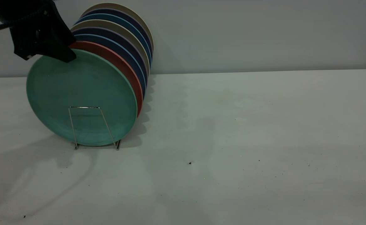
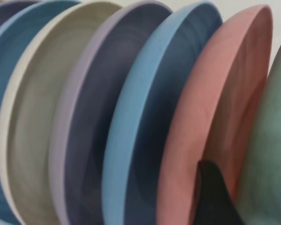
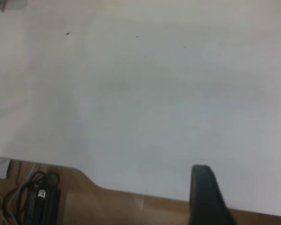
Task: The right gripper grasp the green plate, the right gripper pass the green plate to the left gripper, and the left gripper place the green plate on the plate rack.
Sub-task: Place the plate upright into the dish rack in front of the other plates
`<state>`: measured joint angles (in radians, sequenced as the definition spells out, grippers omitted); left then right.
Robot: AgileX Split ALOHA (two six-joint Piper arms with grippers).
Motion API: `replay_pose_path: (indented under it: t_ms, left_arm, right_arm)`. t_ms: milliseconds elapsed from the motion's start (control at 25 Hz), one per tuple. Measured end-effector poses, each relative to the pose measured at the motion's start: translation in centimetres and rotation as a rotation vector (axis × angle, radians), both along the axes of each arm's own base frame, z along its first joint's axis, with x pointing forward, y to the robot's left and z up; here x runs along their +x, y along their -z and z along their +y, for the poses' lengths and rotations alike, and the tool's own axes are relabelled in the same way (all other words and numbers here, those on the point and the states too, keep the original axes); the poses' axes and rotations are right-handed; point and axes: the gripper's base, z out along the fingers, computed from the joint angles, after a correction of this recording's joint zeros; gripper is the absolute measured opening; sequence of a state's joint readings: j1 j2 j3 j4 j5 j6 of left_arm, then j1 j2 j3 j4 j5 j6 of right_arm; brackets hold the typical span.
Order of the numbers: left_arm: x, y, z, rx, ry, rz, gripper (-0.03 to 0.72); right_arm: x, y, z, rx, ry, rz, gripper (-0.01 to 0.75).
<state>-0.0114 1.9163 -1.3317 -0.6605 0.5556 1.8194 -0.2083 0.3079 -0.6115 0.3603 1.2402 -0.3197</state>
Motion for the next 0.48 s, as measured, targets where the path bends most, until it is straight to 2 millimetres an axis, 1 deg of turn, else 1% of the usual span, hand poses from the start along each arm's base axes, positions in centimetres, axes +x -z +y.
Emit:
replay_pose_path:
  t_ms: [200, 480]
  left_arm:
    - [-0.3, -0.4, -0.1, -0.026, -0.028, 0.032, 0.463]
    - [-1.4, -2.2, 0.1, -0.003, -0.04, 0.059, 0.468]
  right_arm:
    - [0.0, 0.0, 0.0, 0.0, 0.0, 0.0, 0.446]
    - [0.0, 0.0, 0.0, 0.0, 0.0, 0.0, 0.446]
